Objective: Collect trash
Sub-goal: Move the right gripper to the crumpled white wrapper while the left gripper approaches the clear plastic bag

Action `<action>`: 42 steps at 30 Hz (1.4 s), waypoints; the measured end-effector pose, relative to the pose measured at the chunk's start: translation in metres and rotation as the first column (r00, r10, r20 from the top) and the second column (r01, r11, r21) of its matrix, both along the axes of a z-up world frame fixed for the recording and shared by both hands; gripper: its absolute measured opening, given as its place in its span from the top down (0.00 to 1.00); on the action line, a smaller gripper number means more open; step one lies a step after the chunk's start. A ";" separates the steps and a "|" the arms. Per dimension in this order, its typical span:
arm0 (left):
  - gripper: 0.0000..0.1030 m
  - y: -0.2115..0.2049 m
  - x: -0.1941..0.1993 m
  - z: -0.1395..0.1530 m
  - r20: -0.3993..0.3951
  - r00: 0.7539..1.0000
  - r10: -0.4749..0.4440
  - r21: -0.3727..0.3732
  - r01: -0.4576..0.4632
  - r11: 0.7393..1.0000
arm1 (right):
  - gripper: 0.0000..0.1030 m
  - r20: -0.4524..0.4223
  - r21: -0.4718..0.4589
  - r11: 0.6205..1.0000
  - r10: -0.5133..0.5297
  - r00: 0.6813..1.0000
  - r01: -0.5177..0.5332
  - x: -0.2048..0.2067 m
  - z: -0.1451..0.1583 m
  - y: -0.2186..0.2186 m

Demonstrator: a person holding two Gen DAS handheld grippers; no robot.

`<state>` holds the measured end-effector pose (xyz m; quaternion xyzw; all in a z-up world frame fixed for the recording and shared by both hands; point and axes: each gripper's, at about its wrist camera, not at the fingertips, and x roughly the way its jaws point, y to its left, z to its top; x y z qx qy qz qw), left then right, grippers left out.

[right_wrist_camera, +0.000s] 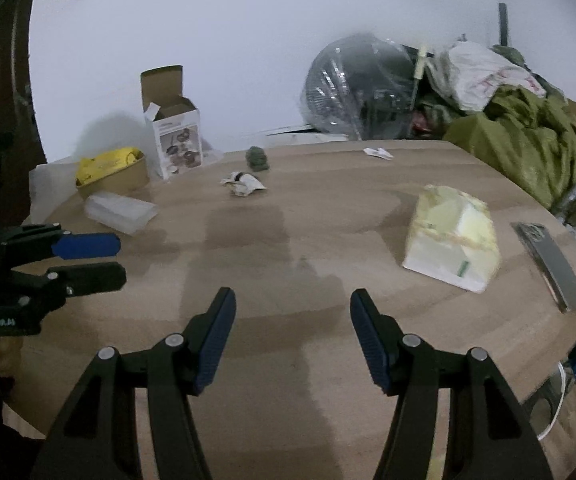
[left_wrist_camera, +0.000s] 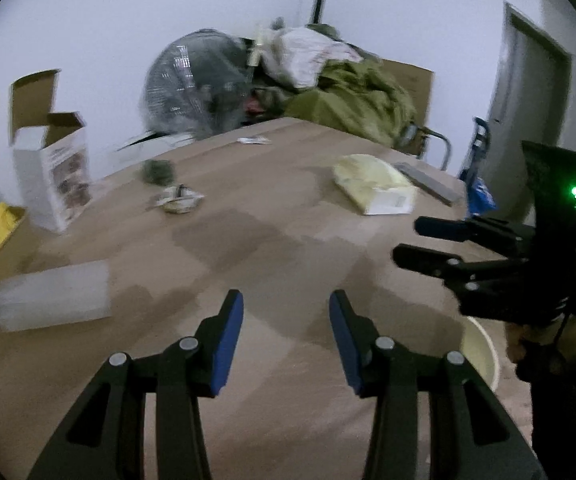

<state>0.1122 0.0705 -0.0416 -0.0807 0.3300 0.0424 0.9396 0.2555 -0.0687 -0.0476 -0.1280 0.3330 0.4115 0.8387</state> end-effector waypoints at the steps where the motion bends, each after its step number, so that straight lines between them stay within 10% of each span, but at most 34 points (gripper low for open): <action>1: 0.57 0.005 -0.001 -0.001 -0.003 1.000 0.014 0.000 -0.014 1.000 | 0.44 -0.001 0.000 1.000 0.012 1.000 -0.012 0.002 0.000 0.007; 19: 0.55 0.130 -0.015 -0.011 -0.096 0.970 0.225 0.019 -0.224 0.974 | 0.44 -0.021 -0.052 0.981 0.187 0.982 -0.188 0.049 -0.004 0.128; 42: 0.51 0.223 -0.053 -0.030 -0.096 0.868 0.487 -0.096 -0.495 0.863 | 0.44 -0.055 -0.254 0.920 0.294 0.954 -0.298 0.123 -0.058 0.285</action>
